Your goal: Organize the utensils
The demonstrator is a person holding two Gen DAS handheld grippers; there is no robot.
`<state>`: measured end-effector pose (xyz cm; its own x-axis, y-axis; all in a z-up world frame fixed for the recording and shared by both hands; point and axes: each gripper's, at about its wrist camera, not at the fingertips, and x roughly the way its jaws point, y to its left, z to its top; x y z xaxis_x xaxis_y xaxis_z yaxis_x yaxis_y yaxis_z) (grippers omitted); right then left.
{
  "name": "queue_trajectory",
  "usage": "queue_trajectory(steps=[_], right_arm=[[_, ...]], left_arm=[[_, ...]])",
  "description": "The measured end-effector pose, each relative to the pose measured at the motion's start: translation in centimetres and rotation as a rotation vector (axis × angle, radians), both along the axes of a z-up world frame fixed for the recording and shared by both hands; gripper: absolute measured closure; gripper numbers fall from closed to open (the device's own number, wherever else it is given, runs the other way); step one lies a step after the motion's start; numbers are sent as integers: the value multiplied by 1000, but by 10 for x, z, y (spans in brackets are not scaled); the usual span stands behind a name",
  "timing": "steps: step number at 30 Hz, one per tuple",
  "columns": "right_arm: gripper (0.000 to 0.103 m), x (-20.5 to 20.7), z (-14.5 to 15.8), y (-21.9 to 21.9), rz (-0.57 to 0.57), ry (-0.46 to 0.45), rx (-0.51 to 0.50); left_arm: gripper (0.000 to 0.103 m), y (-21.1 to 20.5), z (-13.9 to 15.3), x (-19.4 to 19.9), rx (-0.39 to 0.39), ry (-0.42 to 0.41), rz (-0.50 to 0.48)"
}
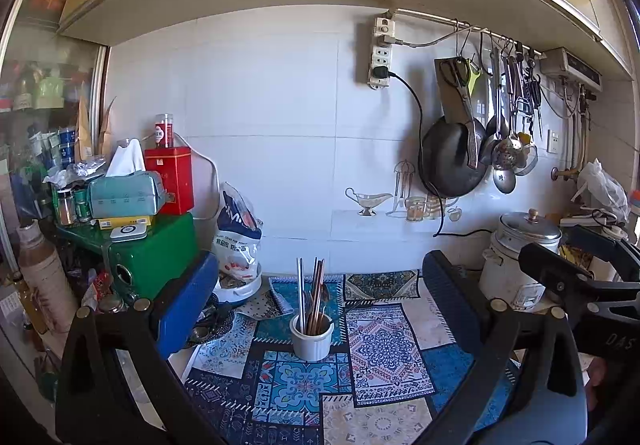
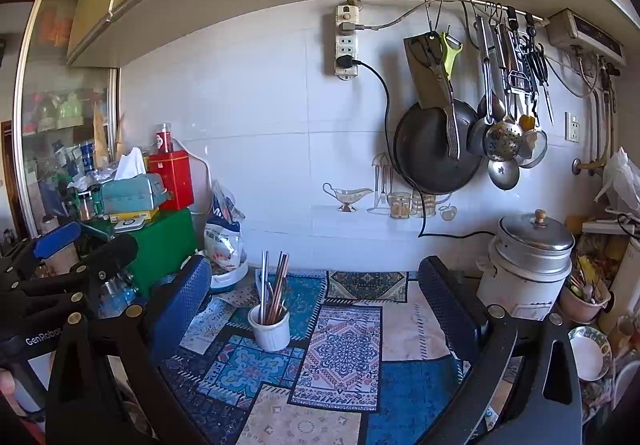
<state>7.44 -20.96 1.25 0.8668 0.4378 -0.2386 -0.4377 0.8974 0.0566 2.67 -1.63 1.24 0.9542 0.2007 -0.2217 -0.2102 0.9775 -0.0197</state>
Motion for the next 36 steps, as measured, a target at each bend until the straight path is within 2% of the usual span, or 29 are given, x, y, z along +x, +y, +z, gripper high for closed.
queue_trajectory(steps=[22, 36], right_arm=[[0, -9, 3, 1, -4, -17, 12], [0, 11, -5, 5, 5, 15, -2]], left_arm=[[1, -1, -1, -5, -5, 5, -13], [1, 5, -12, 15, -23, 45, -6]])
